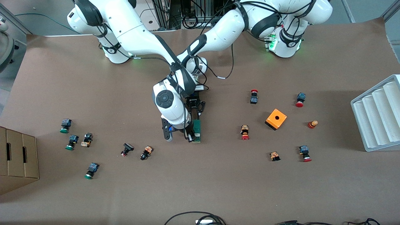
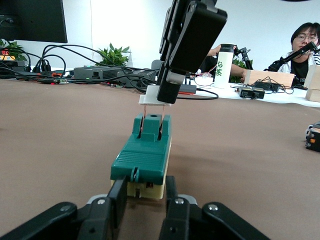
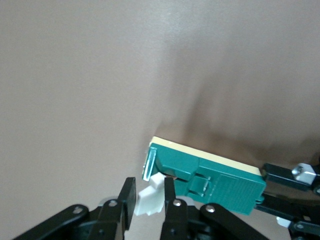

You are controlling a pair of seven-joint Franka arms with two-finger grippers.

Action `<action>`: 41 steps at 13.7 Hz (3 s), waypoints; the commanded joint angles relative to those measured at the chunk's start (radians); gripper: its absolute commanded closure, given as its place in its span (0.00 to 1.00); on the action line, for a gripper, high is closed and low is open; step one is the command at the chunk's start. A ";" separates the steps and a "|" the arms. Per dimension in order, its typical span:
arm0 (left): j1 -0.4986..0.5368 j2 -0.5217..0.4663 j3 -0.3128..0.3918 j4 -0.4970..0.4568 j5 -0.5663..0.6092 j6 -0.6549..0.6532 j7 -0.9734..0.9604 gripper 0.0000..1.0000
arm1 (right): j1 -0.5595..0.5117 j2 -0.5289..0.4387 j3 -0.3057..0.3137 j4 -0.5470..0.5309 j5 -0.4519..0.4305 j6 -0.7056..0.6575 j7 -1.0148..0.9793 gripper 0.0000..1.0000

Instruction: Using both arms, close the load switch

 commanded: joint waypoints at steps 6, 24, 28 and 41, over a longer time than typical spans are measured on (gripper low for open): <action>0.006 0.032 -0.009 0.024 -0.005 0.004 -0.007 0.61 | -0.010 0.106 -0.004 0.110 0.019 0.035 -0.015 0.70; 0.007 0.033 -0.009 0.024 -0.003 0.004 -0.007 0.08 | -0.153 -0.219 -0.009 0.077 0.010 -0.397 -0.317 0.00; 0.007 0.024 -0.009 0.027 -0.003 0.004 -0.004 0.00 | -0.260 -0.429 -0.009 0.018 -0.099 -0.669 -0.590 0.00; 0.004 -0.120 -0.023 0.021 -0.194 0.015 0.189 0.00 | -0.782 -0.834 -0.003 -0.150 -0.361 -0.895 -1.901 0.00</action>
